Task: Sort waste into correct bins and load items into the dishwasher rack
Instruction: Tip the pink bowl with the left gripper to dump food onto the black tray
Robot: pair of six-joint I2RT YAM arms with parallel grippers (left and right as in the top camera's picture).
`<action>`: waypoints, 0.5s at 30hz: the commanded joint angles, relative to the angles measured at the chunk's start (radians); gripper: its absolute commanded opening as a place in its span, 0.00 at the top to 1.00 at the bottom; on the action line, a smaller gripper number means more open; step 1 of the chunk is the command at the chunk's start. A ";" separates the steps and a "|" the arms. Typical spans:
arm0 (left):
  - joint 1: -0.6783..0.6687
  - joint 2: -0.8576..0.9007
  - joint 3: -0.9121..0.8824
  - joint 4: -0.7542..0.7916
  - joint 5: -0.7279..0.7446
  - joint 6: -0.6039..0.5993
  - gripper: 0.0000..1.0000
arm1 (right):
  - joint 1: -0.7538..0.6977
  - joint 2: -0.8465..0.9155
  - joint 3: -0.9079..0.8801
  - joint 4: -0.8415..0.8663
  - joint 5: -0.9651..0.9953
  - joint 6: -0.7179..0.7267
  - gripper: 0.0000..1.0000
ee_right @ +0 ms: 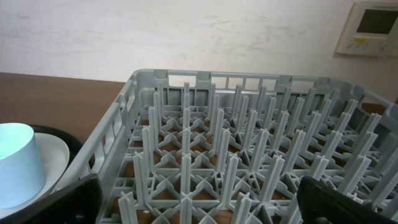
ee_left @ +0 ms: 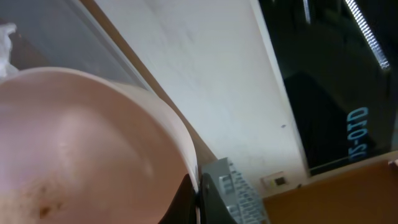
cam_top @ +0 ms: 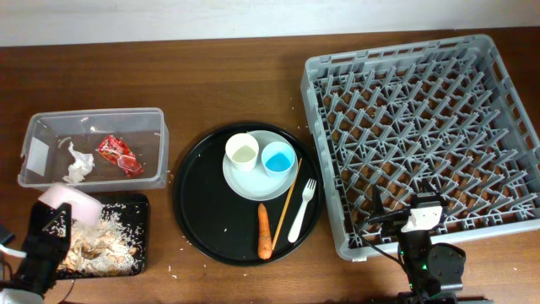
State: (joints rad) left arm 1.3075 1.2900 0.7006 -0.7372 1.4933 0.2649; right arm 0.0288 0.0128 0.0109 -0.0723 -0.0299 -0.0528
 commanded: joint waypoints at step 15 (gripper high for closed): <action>0.004 0.016 0.005 -0.013 0.081 -0.065 1.00 | 0.005 -0.006 -0.005 -0.005 0.005 0.006 0.01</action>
State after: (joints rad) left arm 1.3094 1.3018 0.7002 -0.7231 1.5433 0.1734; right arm 0.0288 0.0128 0.0109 -0.0723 -0.0296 -0.0525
